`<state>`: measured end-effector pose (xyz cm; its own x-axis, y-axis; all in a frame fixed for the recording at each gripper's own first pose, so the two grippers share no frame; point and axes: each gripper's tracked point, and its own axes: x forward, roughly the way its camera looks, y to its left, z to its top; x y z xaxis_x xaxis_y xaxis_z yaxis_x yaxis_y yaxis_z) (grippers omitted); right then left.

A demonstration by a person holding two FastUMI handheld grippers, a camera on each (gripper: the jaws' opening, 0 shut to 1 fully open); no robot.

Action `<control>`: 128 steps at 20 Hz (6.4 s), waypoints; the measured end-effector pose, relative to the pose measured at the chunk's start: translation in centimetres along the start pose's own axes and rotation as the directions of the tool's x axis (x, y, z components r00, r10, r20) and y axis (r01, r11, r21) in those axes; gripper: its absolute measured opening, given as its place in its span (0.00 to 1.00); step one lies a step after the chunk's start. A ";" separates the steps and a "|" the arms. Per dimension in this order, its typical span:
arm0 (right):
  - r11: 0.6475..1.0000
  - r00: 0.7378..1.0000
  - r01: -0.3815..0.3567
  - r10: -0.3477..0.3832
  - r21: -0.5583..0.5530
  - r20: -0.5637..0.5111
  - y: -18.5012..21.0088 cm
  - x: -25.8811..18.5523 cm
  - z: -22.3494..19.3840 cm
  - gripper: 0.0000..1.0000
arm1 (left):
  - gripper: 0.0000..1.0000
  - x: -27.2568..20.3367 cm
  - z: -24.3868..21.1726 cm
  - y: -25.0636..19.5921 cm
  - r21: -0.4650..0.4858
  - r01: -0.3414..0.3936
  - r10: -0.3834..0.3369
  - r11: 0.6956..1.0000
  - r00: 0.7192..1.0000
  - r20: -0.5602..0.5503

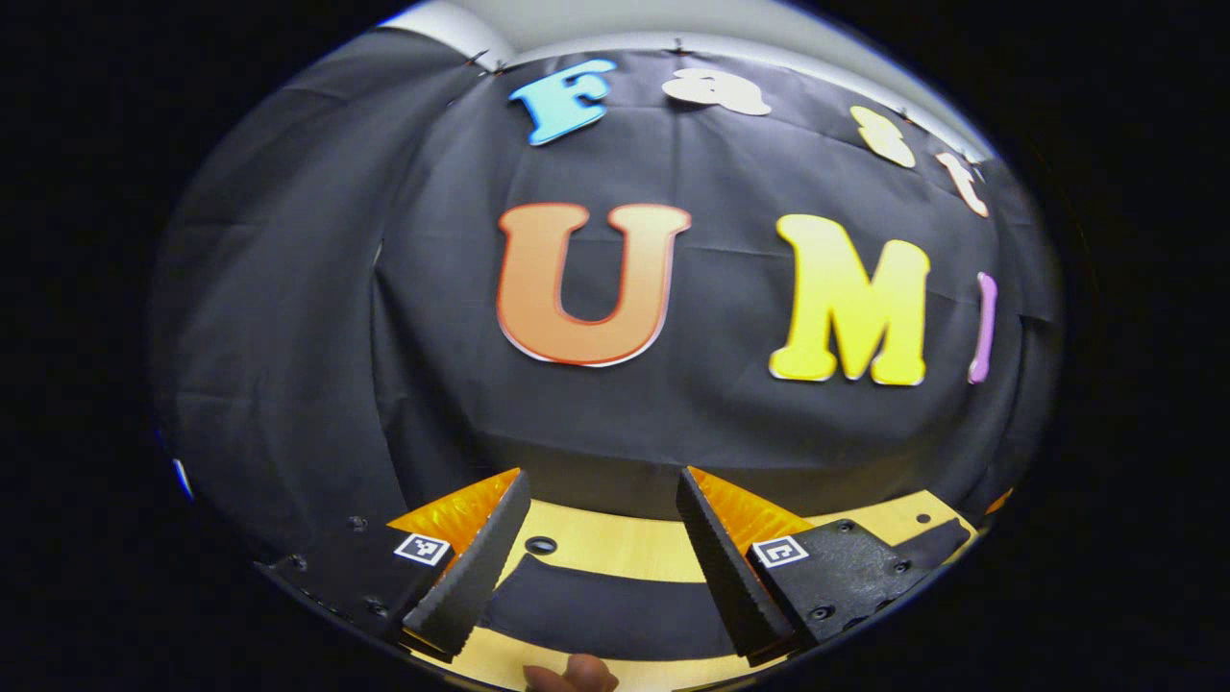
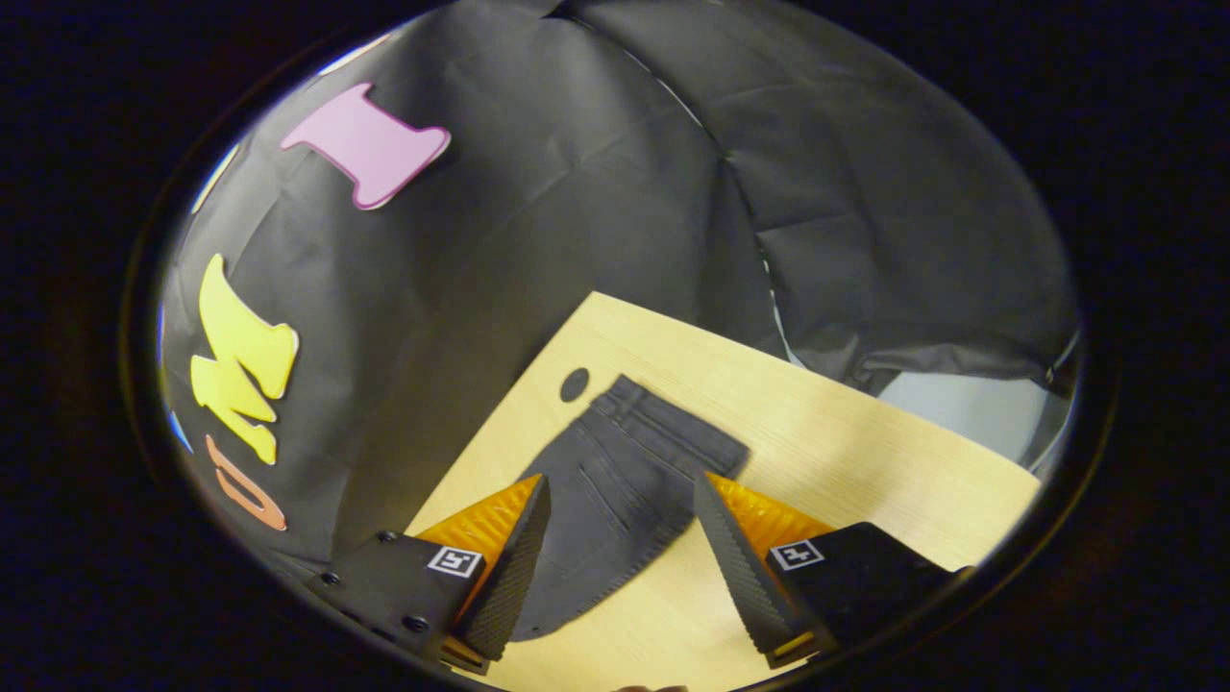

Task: Grasp the waist and the cuffs of the jeans and fold them to make the two legs overlap; first hold the waist and fold one-third of the jeans toward the cuffs, then hold the cuffs and fold the remaining one-third in the same direction to finish folding.

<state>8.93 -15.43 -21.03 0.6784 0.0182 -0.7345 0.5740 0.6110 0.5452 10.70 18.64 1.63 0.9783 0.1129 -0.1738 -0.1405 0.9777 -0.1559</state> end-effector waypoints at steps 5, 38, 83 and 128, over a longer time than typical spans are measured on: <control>0.990 0.995 0.052 -0.040 0.131 -0.090 -3.4 1.9 -2.3 0.93 | 0.99 -5.0 -0.8 -4.9 -0.026 0.054 -0.054 0.998 0.998 -0.007; 0.992 0.999 0.007 -0.002 0.126 -0.041 -0.9 7.6 -1.7 0.02 | 0.99 -10.2 0.5 -9.0 0.109 0.114 -0.108 0.987 0.992 -0.065; 0.417 0.912 -0.394 0.286 -0.819 -0.294 28.9 2.4 -42.1 0.02 | 0.99 -19.6 -3.3 5.1 0.057 -0.228 0.234 0.972 0.965 -0.123; 0.611 0.808 -0.031 0.481 -0.791 0.340 27.9 -17.3 -6.7 0.94 | 0.70 5.7 -29.2 13.9 -0.857 -0.503 -0.036 0.112 0.860 -0.509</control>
<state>10.11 6.55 4.17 0.9803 0.0394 -0.1936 -0.0330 0.9988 0.0362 9.88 27.67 -29.89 0.7687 -0.0280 -0.6390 -0.6383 -0.0987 -0.7635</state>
